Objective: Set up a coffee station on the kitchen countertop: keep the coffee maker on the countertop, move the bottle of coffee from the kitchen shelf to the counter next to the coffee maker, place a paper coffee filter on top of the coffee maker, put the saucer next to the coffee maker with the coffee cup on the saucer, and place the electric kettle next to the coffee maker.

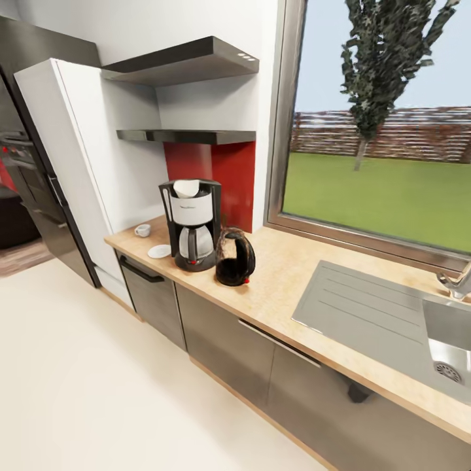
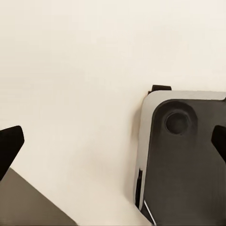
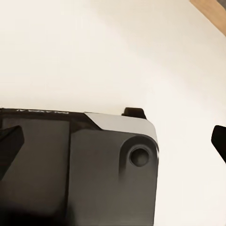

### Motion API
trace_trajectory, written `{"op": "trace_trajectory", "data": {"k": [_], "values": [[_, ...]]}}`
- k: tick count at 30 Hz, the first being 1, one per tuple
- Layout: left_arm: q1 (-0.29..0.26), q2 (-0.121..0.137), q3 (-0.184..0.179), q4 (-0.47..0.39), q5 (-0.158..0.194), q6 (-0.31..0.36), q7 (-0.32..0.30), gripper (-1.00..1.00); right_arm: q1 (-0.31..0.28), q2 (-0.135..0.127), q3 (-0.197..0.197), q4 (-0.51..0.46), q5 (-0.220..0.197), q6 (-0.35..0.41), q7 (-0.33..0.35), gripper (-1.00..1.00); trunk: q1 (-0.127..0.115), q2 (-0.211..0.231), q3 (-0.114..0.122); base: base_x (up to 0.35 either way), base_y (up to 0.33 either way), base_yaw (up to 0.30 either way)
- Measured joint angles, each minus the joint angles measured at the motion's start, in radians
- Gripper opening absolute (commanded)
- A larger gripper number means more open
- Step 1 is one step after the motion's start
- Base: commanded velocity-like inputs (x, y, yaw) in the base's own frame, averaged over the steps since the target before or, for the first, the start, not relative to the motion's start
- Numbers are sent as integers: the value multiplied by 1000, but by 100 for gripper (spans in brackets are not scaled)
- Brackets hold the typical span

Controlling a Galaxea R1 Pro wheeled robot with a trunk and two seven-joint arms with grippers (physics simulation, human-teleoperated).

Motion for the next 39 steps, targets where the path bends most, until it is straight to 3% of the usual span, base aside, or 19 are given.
{"op": "trace_trajectory", "data": {"k": [7, 12, 17, 24, 34, 39], "values": [[-1, 1, 2, 1, 5, 1, 2, 100, 14, -8, -1, 1, 1, 0, 45, 100, 0, 0, -7, 0, 0, 205], [-1, 1, 6, 1, 9, 3, 3, 100, 28, -45, -2, 1, 1, 0, 71, 100, 0, 0, -12, 0, 0, 217], [-1, 1, 6, 26, 9, 4, 7, 100, 77, -72, -3, 1, 0, 0, 89, 100, 0, 0, -17, 0, 0, 218], [-1, 1, 7, 36, 9, 4, 9, 100, 107, -81, -2, 1, 0, -2, 143, 100, 0, 0, -24, 0, 0, 218], [-1, 3, 14, 38, 13, 14, 14, 100, 109, -83, -2, 0, 0, -3, 148, 100, 0, 0, -34, 29, 0, 218], [-1, 3, 60, 37, 13, 77, 96, 100, 109, -83, -2, 0, 0, -3, 148, 100, 0, 0, -39, 117, 1, 218]]}}
